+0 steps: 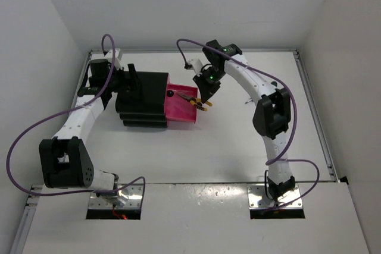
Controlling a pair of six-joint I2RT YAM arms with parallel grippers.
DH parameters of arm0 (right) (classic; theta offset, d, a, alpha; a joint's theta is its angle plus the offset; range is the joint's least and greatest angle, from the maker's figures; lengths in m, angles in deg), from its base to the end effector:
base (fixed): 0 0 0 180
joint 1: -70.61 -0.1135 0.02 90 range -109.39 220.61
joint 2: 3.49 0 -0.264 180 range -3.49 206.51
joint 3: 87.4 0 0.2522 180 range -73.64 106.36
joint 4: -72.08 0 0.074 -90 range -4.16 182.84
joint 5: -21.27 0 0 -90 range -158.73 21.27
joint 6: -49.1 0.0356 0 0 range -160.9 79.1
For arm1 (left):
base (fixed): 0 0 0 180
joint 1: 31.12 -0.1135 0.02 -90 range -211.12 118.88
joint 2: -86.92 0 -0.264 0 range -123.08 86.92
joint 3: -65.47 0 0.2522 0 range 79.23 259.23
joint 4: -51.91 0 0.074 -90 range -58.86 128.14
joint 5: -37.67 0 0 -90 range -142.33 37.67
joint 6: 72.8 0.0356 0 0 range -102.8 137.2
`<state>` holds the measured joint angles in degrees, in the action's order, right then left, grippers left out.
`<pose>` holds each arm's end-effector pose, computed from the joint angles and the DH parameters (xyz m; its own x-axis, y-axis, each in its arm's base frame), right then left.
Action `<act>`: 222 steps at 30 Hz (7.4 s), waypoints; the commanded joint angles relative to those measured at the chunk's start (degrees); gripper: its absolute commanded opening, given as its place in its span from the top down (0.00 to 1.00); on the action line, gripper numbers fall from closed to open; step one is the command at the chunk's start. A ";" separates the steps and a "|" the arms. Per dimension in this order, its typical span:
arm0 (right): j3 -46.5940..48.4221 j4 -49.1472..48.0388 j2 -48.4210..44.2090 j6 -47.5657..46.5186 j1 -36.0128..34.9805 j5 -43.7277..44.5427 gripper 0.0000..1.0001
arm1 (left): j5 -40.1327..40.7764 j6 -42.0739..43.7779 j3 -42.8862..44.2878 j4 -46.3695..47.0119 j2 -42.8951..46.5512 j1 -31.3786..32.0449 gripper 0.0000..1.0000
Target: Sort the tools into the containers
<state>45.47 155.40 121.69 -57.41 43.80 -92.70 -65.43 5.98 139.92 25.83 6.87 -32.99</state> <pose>0.3937 0.2152 0.2598 -0.6862 -0.6377 -0.3498 -0.7271 0.6141 0.3068 0.3180 0.0023 0.2918 -0.5462 -0.2074 -0.8116 0.0558 0.9577 -0.2823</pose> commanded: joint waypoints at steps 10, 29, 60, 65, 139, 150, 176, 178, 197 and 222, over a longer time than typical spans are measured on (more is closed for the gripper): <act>0.95 -9.26 1.64 4.65 -2.20 -1.70 1.00 | 2.91 2.79 -3.29 -10.45 -1.86 -0.06 0.00; -1.06 -16.47 3.75 10.26 -3.25 -1.17 1.00 | 2.38 2.79 -3.29 -10.45 -2.92 -0.06 0.00; -6.35 -24.74 2.00 15.46 -5.89 1.64 0.63 | 2.38 2.79 -2.77 -10.45 -3.45 -0.06 0.00; -6.35 -25.26 0.76 14.93 -6.42 2.26 0.61 | 2.38 2.79 -2.77 -10.45 -3.45 -0.06 0.00; -35.88 -71.84 10.87 66.87 13.62 -52.15 0.84 | 2.91 3.31 -3.29 -10.45 -5.55 -0.06 0.00; -37.02 -73.78 3.32 67.40 13.10 -50.92 0.88 | 2.91 3.31 -3.29 -10.45 -5.55 -0.06 0.00; -34.56 -101.38 7.17 95.17 2.82 -45.56 0.90 | 2.91 3.31 -3.82 -10.45 -3.88 -0.06 0.00; -33.07 -101.90 7.96 95.70 2.20 -44.95 0.89 | 2.91 3.31 -3.82 -10.45 -3.88 -0.06 0.00; -30.95 -117.10 11.49 107.22 -0.01 -43.80 0.63 | 2.38 3.31 -4.35 -9.92 -2.83 -0.06 0.00; -36.85 -112.45 0.93 104.32 4.84 -43.09 0.38 | 1.85 2.79 -4.88 -9.39 -2.83 -0.06 0.00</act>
<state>5.15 42.99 121.26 47.78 50.84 -137.00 -65.91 5.74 138.93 28.84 6.30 -33.08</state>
